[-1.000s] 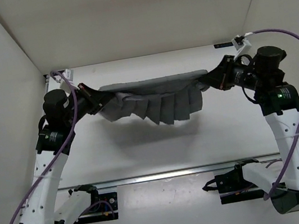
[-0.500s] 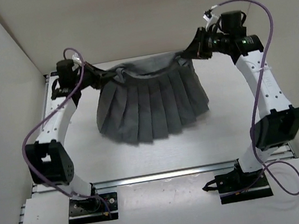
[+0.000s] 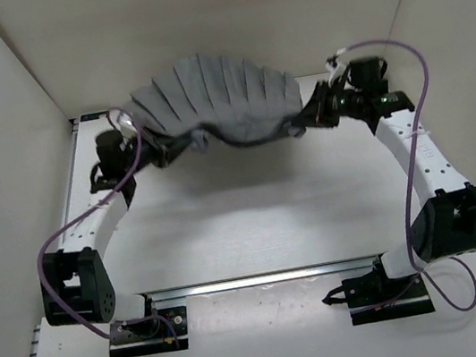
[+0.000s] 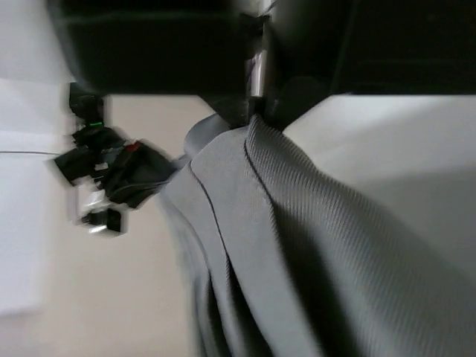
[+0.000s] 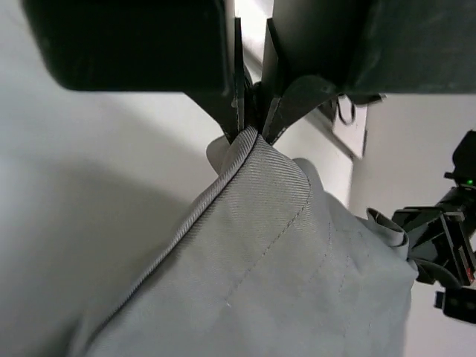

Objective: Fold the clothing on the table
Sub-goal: Flatten the skirt out, then fold the skirt

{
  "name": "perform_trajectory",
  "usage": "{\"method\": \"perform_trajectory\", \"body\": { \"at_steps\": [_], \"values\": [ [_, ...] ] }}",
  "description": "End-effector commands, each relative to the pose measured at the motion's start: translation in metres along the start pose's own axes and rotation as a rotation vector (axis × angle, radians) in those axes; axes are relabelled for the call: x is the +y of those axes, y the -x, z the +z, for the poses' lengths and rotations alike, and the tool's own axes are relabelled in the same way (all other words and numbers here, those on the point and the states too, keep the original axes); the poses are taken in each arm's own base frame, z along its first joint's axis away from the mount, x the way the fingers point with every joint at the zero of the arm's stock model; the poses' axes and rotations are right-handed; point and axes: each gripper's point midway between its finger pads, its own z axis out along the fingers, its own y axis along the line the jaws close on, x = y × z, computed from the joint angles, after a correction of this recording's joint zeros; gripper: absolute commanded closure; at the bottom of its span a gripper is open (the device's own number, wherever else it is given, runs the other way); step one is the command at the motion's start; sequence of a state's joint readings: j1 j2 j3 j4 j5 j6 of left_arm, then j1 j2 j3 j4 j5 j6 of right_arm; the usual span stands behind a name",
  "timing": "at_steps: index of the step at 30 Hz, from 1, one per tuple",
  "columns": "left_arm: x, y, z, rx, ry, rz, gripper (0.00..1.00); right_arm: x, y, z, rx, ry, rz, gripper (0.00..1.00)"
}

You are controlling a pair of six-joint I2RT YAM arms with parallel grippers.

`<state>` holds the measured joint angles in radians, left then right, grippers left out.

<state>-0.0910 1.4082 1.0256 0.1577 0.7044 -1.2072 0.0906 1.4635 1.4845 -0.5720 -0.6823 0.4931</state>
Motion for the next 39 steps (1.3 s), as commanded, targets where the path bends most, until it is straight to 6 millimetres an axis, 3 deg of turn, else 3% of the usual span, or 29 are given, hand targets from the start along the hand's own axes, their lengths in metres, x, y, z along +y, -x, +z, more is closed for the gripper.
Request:
{"method": "perform_trajectory", "body": {
  "at_steps": [1,2,3,4,5,7,10,12,19,23,26,28,30,33,34,35,36,37,38,39],
  "values": [
    [0.101,-0.058,-0.017,0.094,0.237,-0.077,0.59,-0.041,-0.052,0.006,0.049,-0.083,0.096,1.00],
    [0.118,-0.063,-0.022,0.096,0.277,-0.002,0.41,-0.052,-0.066,0.007,0.075,-0.109,0.115,0.87],
    [0.145,-0.081,-0.037,0.135,0.355,-0.024,0.27,-0.067,-0.095,0.006,0.131,-0.148,0.156,0.77],
    [0.162,-0.084,-0.047,0.130,0.404,0.013,0.02,-0.073,-0.106,0.006,0.147,-0.175,0.145,0.57],
    [0.178,-0.090,-0.062,0.129,0.453,0.044,0.01,-0.083,-0.134,0.007,0.206,-0.209,0.153,0.51],
    [0.190,-0.101,-0.080,0.131,0.496,0.094,0.01,-0.105,-0.166,0.003,0.247,-0.290,0.164,0.44],
    [0.191,-0.110,-0.085,0.150,0.532,0.216,0.01,-0.122,-0.186,-0.001,0.264,-0.329,0.180,0.44],
    [0.197,-0.126,-0.086,0.198,0.567,0.242,0.01,-0.136,-0.191,0.001,0.267,-0.363,0.189,0.43],
    [0.240,-0.150,-0.088,0.293,0.776,0.273,0.01,-0.175,-0.204,0.005,0.303,-0.504,0.184,0.43],
    [0.257,-0.156,-0.083,0.330,0.854,0.280,0.01,-0.188,-0.213,0.014,0.331,-0.521,0.187,0.43],
    [0.258,-0.156,-0.074,0.314,0.858,0.273,0.01,-0.196,-0.211,0.020,0.329,-0.537,0.193,0.43],
    [0.258,-0.153,-0.069,0.300,0.866,0.276,0.10,-0.202,-0.212,0.022,0.337,-0.556,0.183,0.43],
    [0.260,-0.155,-0.061,0.319,0.875,0.262,0.27,-0.205,-0.218,0.025,0.366,-0.565,0.190,0.44],
    [0.262,-0.160,-0.054,0.352,0.879,0.265,0.45,-0.210,-0.224,0.028,0.389,-0.590,0.183,0.45],
    [0.265,-0.163,-0.053,0.367,0.883,0.253,0.56,-0.211,-0.224,0.028,0.384,-0.603,0.177,0.48],
    [0.268,-0.164,-0.052,0.372,0.888,0.247,0.73,-0.212,-0.224,0.029,0.385,-0.602,0.174,0.54],
    [0.269,-0.168,-0.052,0.386,0.888,0.242,0.84,-0.212,-0.229,0.027,0.400,-0.604,0.188,0.67],
    [0.270,-0.171,-0.049,0.393,0.879,0.233,1.00,-0.213,-0.230,0.029,0.398,-0.589,0.196,0.89],
    [0.274,-0.172,-0.049,0.395,0.893,0.236,1.00,-0.213,-0.230,0.029,0.402,-0.589,0.192,0.99],
    [0.274,-0.173,-0.047,0.409,0.891,0.233,1.00,-0.209,-0.225,0.030,0.397,-0.569,0.199,1.00]
  ]
}}
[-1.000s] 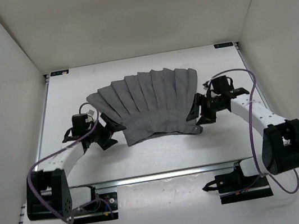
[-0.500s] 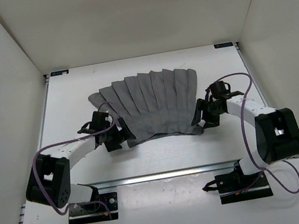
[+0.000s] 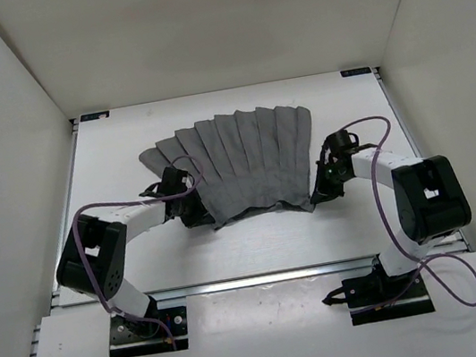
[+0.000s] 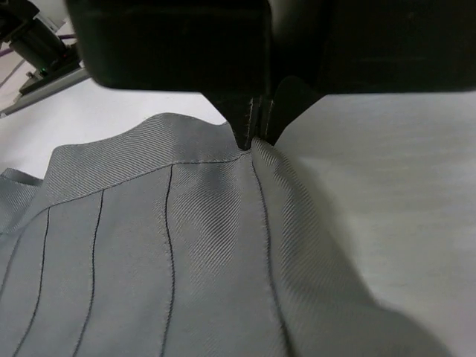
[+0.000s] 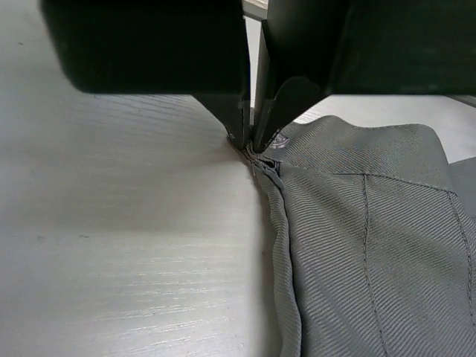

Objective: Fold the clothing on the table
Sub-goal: Fold the skirt

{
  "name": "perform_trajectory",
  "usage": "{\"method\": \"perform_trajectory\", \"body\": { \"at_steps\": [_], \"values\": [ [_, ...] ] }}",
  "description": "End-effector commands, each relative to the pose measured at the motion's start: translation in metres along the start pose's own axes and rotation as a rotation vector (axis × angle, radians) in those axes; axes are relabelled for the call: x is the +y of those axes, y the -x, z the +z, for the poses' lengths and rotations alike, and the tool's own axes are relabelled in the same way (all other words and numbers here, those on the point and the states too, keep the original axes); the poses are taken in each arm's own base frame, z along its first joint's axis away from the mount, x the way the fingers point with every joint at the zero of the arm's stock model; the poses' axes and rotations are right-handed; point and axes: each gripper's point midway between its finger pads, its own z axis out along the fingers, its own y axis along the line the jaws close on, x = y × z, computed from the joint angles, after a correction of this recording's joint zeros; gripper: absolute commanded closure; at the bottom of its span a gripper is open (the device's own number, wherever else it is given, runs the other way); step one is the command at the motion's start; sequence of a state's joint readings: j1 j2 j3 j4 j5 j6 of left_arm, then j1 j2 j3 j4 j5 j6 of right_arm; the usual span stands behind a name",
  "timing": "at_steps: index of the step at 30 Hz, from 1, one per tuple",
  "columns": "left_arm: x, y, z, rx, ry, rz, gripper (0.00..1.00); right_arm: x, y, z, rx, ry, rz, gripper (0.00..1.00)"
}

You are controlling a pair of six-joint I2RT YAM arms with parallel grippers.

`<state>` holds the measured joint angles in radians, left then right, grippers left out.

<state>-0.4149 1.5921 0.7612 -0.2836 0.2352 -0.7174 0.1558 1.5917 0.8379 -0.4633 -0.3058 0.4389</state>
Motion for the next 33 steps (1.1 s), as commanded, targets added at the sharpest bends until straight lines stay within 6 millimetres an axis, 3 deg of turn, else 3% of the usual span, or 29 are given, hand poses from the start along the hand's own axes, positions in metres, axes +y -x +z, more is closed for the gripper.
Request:
{"method": "perform_trajectory", "body": {
  "at_steps": [1,4,8,11,15,18,22,24,27,28,30,31,33],
  "values": [
    [0.018,-0.018,0.011,0.072,0.070,0.017,1.00,-0.003,0.002,0.002,-0.002,-0.008,-0.020,1.00],
    [0.006,-0.002,0.002,0.058,0.030,0.022,1.00,0.010,0.021,-0.021,-0.063,0.021,-0.042,1.00],
    [-0.018,0.037,-0.035,-0.053,-0.062,0.034,1.00,0.033,0.046,-0.064,-0.167,0.068,-0.077,0.99],
    [-0.017,0.038,-0.054,-0.055,-0.090,0.054,1.00,0.042,0.047,-0.090,-0.207,0.078,-0.110,1.00],
    [-0.001,0.008,-0.066,-0.018,-0.082,0.080,1.00,0.031,0.021,-0.109,-0.211,0.048,-0.113,1.00],
    [0.011,-0.023,-0.072,0.009,-0.082,0.106,1.00,0.016,-0.021,-0.107,-0.155,0.040,-0.108,1.00],
    [0.017,-0.063,-0.082,0.074,-0.118,0.111,1.00,0.017,-0.074,-0.111,-0.084,0.038,-0.121,1.00],
    [0.017,-0.075,-0.093,0.090,-0.123,0.142,1.00,0.022,-0.095,-0.115,-0.040,0.057,-0.126,1.00],
    [0.008,-0.066,-0.116,0.042,-0.164,0.129,1.00,0.033,-0.107,-0.125,-0.016,0.121,-0.114,1.00],
    [-0.003,-0.055,-0.125,0.014,-0.197,0.129,1.00,0.041,-0.099,-0.131,-0.031,0.140,-0.123,1.00],
    [-0.033,-0.013,-0.147,-0.078,-0.264,0.129,1.00,0.057,-0.056,-0.150,-0.116,0.169,-0.139,1.00],
    [-0.037,0.001,-0.142,-0.071,-0.258,0.120,1.00,0.054,-0.034,-0.146,-0.118,0.150,-0.116,1.00],
    [-0.054,0.042,-0.141,-0.086,-0.275,0.118,1.00,0.058,0.019,-0.155,-0.168,0.150,-0.097,1.00]
  ]
}}
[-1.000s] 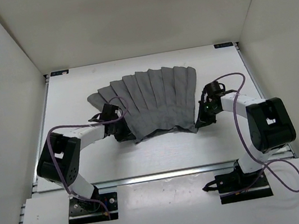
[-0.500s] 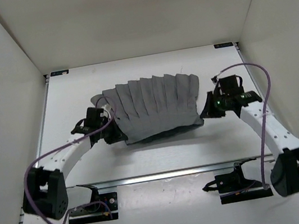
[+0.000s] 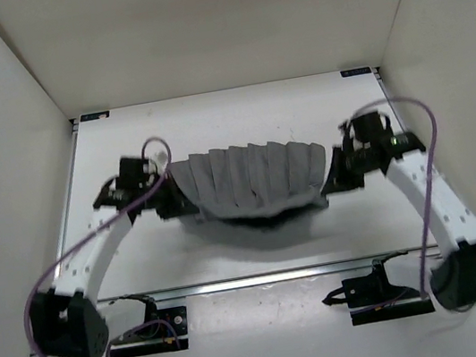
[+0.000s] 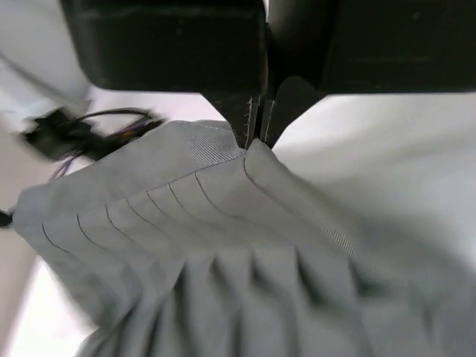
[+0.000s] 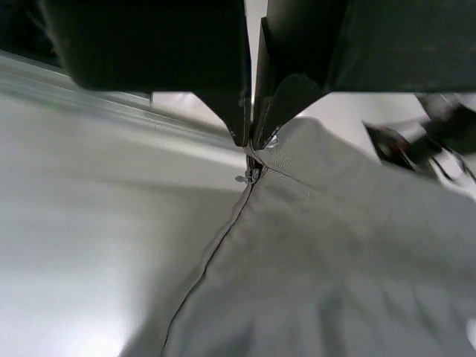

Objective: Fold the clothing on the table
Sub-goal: Fold the skirt

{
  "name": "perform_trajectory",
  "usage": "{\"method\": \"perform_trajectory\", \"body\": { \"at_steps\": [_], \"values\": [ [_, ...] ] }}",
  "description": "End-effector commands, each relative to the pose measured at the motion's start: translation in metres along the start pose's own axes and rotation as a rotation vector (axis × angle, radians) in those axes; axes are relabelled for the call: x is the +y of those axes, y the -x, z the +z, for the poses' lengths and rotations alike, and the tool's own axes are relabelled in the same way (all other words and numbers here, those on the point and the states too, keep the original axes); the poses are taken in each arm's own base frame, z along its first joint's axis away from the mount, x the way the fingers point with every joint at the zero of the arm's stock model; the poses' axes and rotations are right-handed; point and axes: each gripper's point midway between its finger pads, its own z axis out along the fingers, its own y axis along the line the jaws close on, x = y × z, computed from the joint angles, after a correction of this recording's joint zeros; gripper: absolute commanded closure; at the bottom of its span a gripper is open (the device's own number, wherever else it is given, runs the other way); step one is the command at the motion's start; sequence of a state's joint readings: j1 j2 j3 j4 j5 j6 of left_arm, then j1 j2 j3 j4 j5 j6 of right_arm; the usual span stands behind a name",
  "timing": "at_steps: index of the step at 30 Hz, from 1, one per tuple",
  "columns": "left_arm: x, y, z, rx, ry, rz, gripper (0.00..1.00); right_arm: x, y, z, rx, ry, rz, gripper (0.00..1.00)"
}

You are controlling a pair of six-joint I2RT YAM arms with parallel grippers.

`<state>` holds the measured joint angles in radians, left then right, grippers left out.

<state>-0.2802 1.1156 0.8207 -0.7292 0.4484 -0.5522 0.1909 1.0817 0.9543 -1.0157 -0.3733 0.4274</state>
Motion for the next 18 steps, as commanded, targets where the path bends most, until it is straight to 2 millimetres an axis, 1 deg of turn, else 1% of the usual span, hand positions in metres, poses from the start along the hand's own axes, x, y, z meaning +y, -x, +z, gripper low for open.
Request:
{"method": "perform_trajectory", "body": {
  "at_steps": [1,2,3,4,5,6,7,8,9,10,11,12,13,14,15,16,17,18],
  "values": [
    [-0.030,0.090,0.003,-0.077,-0.093,0.015,1.00,0.015,0.116,-0.012,-0.180,0.032,-0.037,1.00],
    [-0.028,0.115,0.015,-0.063,-0.088,-0.007,1.00,0.010,0.155,-0.012,-0.212,0.019,-0.012,1.00],
    [-0.028,0.151,0.019,-0.078,-0.111,-0.043,0.95,0.027,0.187,-0.030,-0.264,0.083,-0.031,1.00],
    [-0.025,0.169,0.018,-0.085,-0.148,-0.099,0.74,0.017,0.205,-0.011,-0.220,0.087,0.010,1.00],
    [-0.027,0.203,0.023,-0.143,-0.190,-0.096,0.54,0.013,0.233,-0.009,-0.246,0.088,0.036,0.93],
    [-0.025,0.230,0.025,-0.196,-0.257,-0.140,0.55,0.024,0.255,-0.019,-0.291,0.111,0.010,0.70],
    [-0.028,0.228,0.027,-0.162,-0.342,-0.244,0.56,0.020,0.262,-0.003,-0.265,0.113,0.014,0.59],
    [-0.033,0.247,0.021,-0.207,-0.440,-0.295,0.53,0.020,0.270,-0.002,-0.275,0.106,0.013,0.56],
    [-0.029,0.246,0.023,-0.230,-0.492,-0.300,0.37,0.016,0.270,0.005,-0.265,0.093,0.015,0.55],
    [-0.025,0.237,0.027,-0.214,-0.516,-0.356,0.36,0.016,0.266,0.007,-0.261,0.086,0.022,0.55],
    [-0.028,0.240,0.023,-0.245,-0.537,-0.324,0.35,0.014,0.259,0.012,-0.260,0.082,0.023,0.54],
    [-0.021,0.231,0.024,-0.230,-0.512,-0.340,0.33,0.011,0.250,0.018,-0.264,0.089,0.011,0.54],
    [-0.017,0.219,0.031,-0.209,-0.467,-0.329,0.31,-0.005,0.230,0.038,-0.212,0.071,0.046,0.52],
    [-0.012,0.213,0.034,-0.218,-0.425,-0.290,0.31,-0.002,0.232,0.033,-0.255,0.087,0.037,0.50],
    [-0.003,0.200,0.039,-0.196,-0.373,-0.293,0.25,-0.012,0.224,0.039,-0.259,0.077,0.054,0.50],
    [0.004,0.187,0.039,-0.177,-0.327,-0.307,0.02,-0.020,0.214,0.049,-0.247,0.068,0.068,0.50],
    [0.015,0.181,0.043,-0.192,-0.268,-0.273,0.01,-0.028,0.213,0.052,-0.249,0.065,0.080,0.49],
    [0.026,0.172,0.044,-0.190,-0.199,-0.258,0.01,-0.036,0.207,0.058,-0.239,0.065,0.105,0.49]
  ]
}}
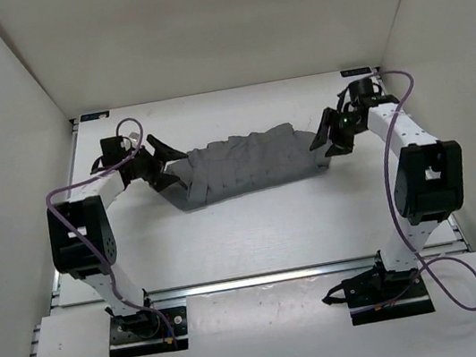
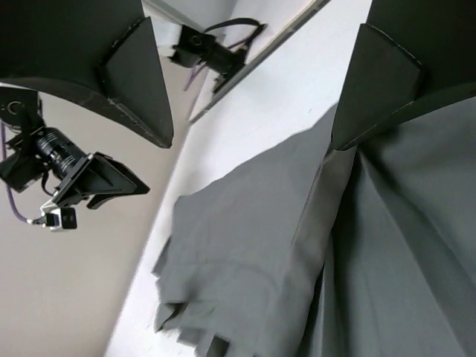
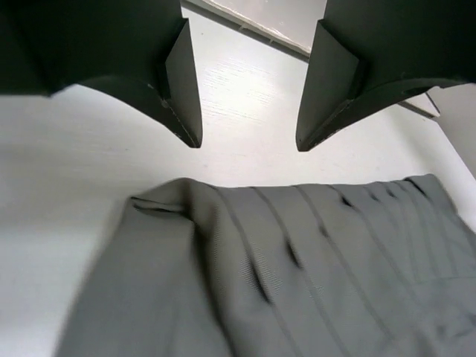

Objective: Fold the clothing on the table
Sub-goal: Fold the skirt

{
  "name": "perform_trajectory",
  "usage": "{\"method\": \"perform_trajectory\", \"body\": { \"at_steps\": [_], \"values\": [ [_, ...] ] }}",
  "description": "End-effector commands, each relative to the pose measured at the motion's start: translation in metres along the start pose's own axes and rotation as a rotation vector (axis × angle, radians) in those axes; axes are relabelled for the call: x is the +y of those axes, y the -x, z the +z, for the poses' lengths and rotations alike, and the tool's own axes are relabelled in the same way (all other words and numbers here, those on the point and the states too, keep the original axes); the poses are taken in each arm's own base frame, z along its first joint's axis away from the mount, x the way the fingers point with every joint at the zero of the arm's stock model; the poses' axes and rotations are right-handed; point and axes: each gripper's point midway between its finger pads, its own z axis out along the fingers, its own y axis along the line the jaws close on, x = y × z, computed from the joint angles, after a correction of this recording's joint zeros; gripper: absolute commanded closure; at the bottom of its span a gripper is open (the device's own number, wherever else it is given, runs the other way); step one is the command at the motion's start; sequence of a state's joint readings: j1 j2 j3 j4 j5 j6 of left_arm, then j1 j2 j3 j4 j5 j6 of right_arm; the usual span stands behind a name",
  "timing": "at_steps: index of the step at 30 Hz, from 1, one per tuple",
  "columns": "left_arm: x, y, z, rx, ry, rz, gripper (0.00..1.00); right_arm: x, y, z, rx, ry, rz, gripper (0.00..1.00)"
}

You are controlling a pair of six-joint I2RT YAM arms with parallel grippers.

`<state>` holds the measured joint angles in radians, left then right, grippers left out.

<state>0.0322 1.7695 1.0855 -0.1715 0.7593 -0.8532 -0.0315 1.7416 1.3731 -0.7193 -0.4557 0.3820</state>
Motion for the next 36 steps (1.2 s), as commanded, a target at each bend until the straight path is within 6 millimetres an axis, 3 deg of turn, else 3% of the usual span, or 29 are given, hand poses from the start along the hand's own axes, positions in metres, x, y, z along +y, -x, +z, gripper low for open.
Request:
{"method": "perform_trajectory", "body": {
  "at_steps": [1,5,13,16,17,18,19,20,21,24,28,30,32,35,36],
  "values": [
    [0.000,-0.029,-0.020,-0.005,0.099,0.162,0.01,-0.009,0.010,0.002,-0.096,0.038,0.006,0.49],
    [0.049,-0.050,-0.020,-0.003,0.277,0.213,0.02,-0.030,-0.003,0.027,-0.056,0.059,0.077,0.47],
    [0.100,-0.065,-0.011,0.047,0.517,0.240,0.01,-0.049,-0.007,0.061,-0.039,0.045,0.202,0.44],
    [0.119,-0.070,-0.007,0.078,0.589,0.255,0.02,-0.055,-0.017,0.078,0.058,0.008,0.228,0.46],
    [0.117,-0.070,-0.004,0.079,0.580,0.260,0.02,-0.050,-0.021,0.079,0.081,0.015,0.198,0.53],
    [0.117,-0.071,-0.002,0.093,0.564,0.255,0.12,-0.052,-0.024,0.081,0.095,0.010,0.188,0.59],
    [0.120,-0.071,0.000,0.106,0.567,0.249,0.19,-0.051,-0.028,0.082,0.110,0.022,0.188,0.78],
    [0.118,-0.075,0.002,0.124,0.554,0.232,0.36,-0.052,-0.028,0.079,0.108,0.040,0.195,1.00],
    [0.117,-0.078,0.006,0.145,0.536,0.231,0.59,-0.055,-0.033,0.076,0.108,0.049,0.219,1.00],
    [0.106,-0.086,0.015,0.169,0.482,0.225,0.99,-0.076,-0.023,0.054,0.052,0.028,0.254,1.00],
    [0.078,-0.105,0.037,0.185,0.413,0.266,1.00,-0.120,0.009,0.001,-0.067,-0.144,0.221,1.00],
    [0.055,-0.132,0.053,0.230,0.370,0.281,1.00,-0.131,0.021,-0.022,-0.121,-0.219,0.198,1.00],
    [0.037,-0.144,0.069,0.232,0.338,0.306,1.00,-0.126,0.036,-0.042,-0.160,-0.254,0.177,0.99],
    [0.030,-0.157,0.090,0.249,0.324,0.295,1.00,-0.077,0.053,-0.070,-0.210,-0.259,0.072,1.00],
    [0.029,-0.161,0.094,0.256,0.325,0.289,1.00,-0.051,0.048,-0.065,-0.202,-0.248,0.017,1.00]
  ]
}}
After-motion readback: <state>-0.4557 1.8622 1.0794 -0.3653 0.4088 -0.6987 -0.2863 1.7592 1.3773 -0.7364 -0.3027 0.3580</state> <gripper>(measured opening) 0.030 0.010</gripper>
